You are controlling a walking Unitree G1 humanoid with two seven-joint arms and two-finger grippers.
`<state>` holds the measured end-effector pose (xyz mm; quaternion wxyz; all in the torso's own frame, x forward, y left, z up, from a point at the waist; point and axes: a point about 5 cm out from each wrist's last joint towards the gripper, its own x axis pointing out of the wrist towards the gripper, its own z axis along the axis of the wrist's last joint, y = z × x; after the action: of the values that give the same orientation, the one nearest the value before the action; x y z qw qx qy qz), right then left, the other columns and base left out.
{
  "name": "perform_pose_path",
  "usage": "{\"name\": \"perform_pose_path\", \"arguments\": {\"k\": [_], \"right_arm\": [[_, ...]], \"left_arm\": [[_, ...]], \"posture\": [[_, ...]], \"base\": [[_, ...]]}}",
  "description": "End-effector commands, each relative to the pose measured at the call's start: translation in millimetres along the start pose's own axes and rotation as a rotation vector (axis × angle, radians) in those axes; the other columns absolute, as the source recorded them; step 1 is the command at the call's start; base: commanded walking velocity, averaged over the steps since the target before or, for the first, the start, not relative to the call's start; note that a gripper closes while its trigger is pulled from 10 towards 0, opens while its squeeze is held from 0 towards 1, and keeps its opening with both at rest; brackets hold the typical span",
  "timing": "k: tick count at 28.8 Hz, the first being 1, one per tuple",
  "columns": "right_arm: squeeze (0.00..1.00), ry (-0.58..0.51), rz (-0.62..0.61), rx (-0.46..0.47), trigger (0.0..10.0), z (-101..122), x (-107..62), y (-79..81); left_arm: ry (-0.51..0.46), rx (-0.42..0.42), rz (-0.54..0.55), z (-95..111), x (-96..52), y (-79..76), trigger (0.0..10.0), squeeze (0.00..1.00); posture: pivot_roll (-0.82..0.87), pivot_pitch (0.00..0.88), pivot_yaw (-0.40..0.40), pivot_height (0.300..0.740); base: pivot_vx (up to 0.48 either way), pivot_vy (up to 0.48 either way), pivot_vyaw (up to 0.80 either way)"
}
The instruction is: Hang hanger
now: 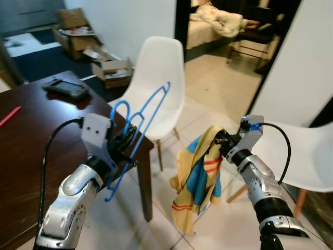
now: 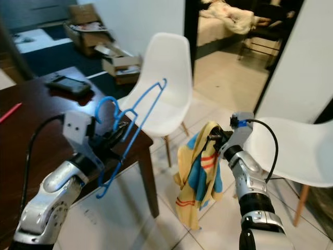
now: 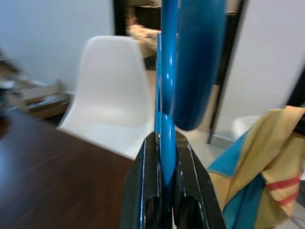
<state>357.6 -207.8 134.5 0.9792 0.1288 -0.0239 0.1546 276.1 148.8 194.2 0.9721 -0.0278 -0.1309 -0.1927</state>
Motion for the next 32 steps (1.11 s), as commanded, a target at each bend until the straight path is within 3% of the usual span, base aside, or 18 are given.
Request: {"name": "perform_pose_path", "arguments": {"k": [1,7,9,11,12,13,14,16,19,20,22,25,28,29,31,32], "right_arm": [[0.0,-0.089,-0.014,-0.014,10.0,16,1.2,-2.5],[0.0,-0.176,-0.04,-0.048,10.0,37,7.3,-2.8],[0.0,-0.288,-0.006,-0.078,10.0,74,26.5,10.5],[0.0,-0.288,-0.006,-0.078,10.0,74,26.5,10.5],[0.0,-0.375,0.048,-0.101,10.0,107,43.3,28.2],[0.0,-0.408,0.074,-0.109,10.0,120,49.7,36.7],[0.0,-0.408,0.074,-0.109,10.0,120,49.7,36.7],[0.0,-0.483,0.143,-0.111,10.0,152,66.8,62.9],[0.0,-0.513,0.175,-0.098,10.0,165,73.6,75.9],[0.0,-0.541,0.221,-0.072,10.0,178,80.0,91.3],[0.0,-0.541,0.221,-0.072,10.0,178,80.0,91.3],[0.0,-0.569,0.542,0.028,10.0,193,95.0,172.6],[0.0,-0.569,0.542,0.028,10.0,193,95.0,172.6],[0.0,-0.557,0.655,0.048,10.0,189,95.7,199.3],[0.0,-0.557,0.655,0.048,10.0,189,95.7,199.3],[0.0,-0.526,0.763,0.061,10.0,179,95.0,225.1]], "left_arm": [[0.019,0.011,0.046,-3,-3.9,2.7,10.0,0.0],[0.09,0.031,0.123,-16,-16.5,1.8,10.0,0.0],[0.155,0.0,0.188,-28,-29.9,-2.9,10.0,0.0],[0.155,0.0,0.188,-28,-29.9,-2.9,10.0,0.0],[0.176,-0.03,0.235,-31,-36.3,-5.1,10.0,0.0],[0.179,-0.041,0.252,-32,-38.0,-5.4,10.0,0.0],[0.179,-0.041,0.252,-32,-38.0,-5.4,10.0,0.0],[0.183,-0.051,0.263,-34,-39.9,-8.1,10.0,0.0],[0.182,-0.052,0.265,-35,-40.4,-9.5,10.0,0.0],[0.183,-0.041,0.272,-37,-41.6,-10.4,10.0,0.0],[0.183,-0.041,0.272,-37,-41.6,-10.4,10.0,0.0],[0.15,-0.004,0.364,-35,-45.3,-4.2,10.0,0.0],[0.15,-0.004,0.364,-35,-45.3,-4.2,10.0,0.0],[0.129,0.01,0.404,-30,-44.0,0.5,10.0,0.0],[0.129,0.01,0.404,-30,-44.0,0.5,10.0,0.0],[0.098,0.024,0.446,-22,-41.1,5.8,10.0,0.0]], "posture": [[0.03,0.077,-0.039,0.74],[0.04,0.075,-0.035,0.74],[0.05,0.075,-0.039,0.74],[0.05,0.075,-0.039,0.74],[0.06,0.076,-0.044,0.74],[0.06,0.076,-0.044,0.74],[0.06,0.076,-0.044,0.74],[0.07,0.074,-0.054,0.74],[0.07,0.074,-0.054,0.74],[0.09,0.069,-0.072,0.74],[0.09,0.069,-0.072,0.74],[0.11,0.072,-0.098,0.74],[0.11,0.072,-0.098,0.74],[0.12,0.073,-0.106,0.74],[0.12,0.073,-0.106,0.74],[0.12,0.073,-0.113,0.74]], "base": [[0.0,0.0,0.55],[0.0,0.0,0.43],[0.0,0.0,0.41],[0.0,0.0,0.41],[0.0,0.0,0.41],[0.0,0.0,0.41],[0.0,0.0,0.41],[0.0,0.0,0.41],[0.0,0.0,0.41],[0.0,0.0,0.41],[0.0,0.0,0.41],[0.0,0.0,0.41],[0.0,0.0,0.41],[0.0,0.0,0.41],[0.0,0.0,0.41],[0.0,0.0,0.41]]}}
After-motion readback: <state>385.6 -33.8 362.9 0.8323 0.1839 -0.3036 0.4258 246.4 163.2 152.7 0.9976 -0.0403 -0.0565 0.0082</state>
